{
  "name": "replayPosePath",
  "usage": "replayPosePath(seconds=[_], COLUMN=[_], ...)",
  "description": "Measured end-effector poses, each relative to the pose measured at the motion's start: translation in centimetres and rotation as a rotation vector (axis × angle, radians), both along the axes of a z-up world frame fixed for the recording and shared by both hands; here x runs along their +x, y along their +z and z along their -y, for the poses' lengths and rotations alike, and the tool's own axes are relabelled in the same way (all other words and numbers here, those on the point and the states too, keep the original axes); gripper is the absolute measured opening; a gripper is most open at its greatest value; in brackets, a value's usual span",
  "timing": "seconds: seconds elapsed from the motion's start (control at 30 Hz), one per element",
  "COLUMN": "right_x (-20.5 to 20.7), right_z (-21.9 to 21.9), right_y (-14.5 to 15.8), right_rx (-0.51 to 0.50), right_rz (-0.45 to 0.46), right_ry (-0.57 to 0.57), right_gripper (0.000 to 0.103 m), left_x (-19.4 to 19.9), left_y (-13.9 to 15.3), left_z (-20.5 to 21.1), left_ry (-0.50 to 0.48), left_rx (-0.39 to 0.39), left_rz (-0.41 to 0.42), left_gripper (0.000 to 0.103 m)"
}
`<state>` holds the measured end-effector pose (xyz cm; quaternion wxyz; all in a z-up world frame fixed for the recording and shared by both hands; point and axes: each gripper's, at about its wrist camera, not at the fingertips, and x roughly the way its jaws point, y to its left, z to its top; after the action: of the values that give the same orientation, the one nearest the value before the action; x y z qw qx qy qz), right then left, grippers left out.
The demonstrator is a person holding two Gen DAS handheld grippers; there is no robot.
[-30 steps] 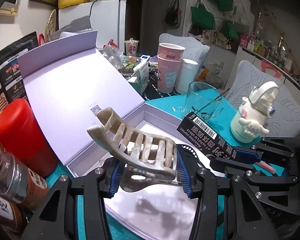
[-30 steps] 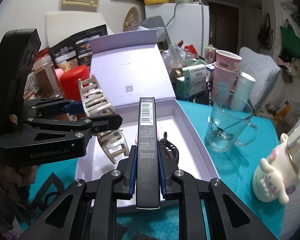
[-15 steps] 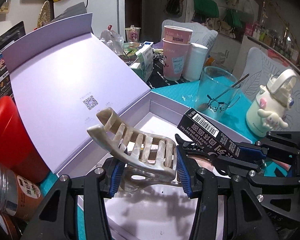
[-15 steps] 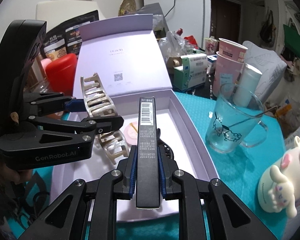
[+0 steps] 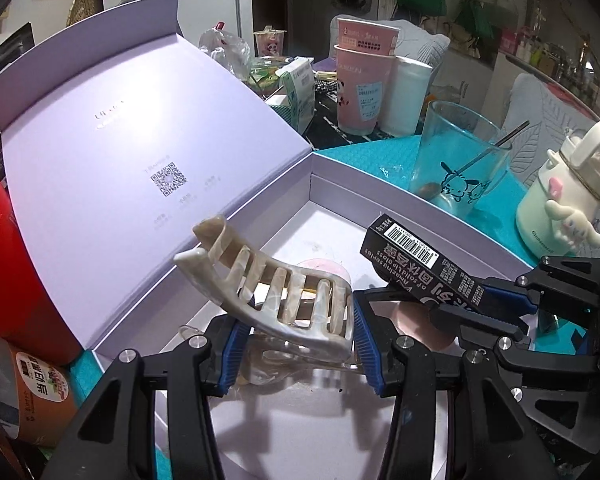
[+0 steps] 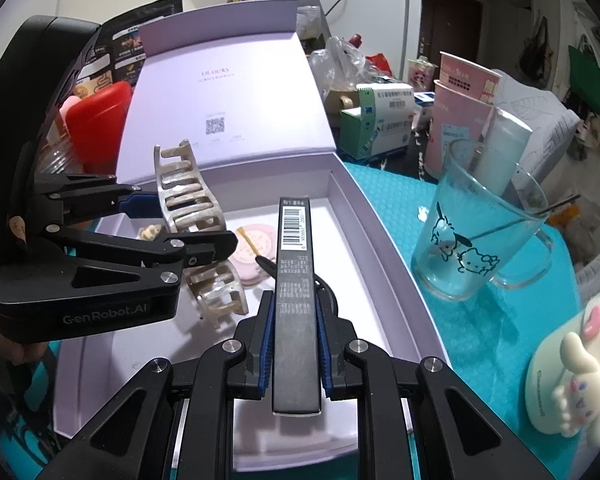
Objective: Organize rigid objects
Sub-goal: 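Carry the beige clip with the left tool while the right tool carries the black box into the box, then open the left tool to drop the beige clip while the right tool releases the black box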
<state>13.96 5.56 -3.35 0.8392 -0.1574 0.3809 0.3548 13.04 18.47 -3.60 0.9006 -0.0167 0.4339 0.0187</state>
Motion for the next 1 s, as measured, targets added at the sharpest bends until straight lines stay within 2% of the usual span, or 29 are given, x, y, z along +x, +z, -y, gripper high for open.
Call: replayPosePath(seconds=[0.43,0.63,0.87,1.0], right_x=[0.0,0.0,-0.5,-1.1], right_z=[-0.3,0.2,1.6,2.1], right_y=[0.0,0.3,1.2,1.8], right_rx=[-0.018,-0.022,-0.009,-0.01], right_rz=[0.017,0.006,0.003,0.018], right_ry=[-0.001,-0.021,-0.055,-0.065], right_gripper=[0.02,0.034,0.037,0.037], left_x=[0.9,0.8,0.7,0.3], left_y=[-0.6,-0.5,-0.4,0.1], left_z=[0.2,0.4,0.2,0.3], left_ry=[0.042,0.062,0.085,0.091], left_rx=[0.021,0.031,0.023,0.033], left_rz=[-0.07,-0.082,-0.104,-0.09], left_gripper=[0.048,0.048,0.049,0.052])
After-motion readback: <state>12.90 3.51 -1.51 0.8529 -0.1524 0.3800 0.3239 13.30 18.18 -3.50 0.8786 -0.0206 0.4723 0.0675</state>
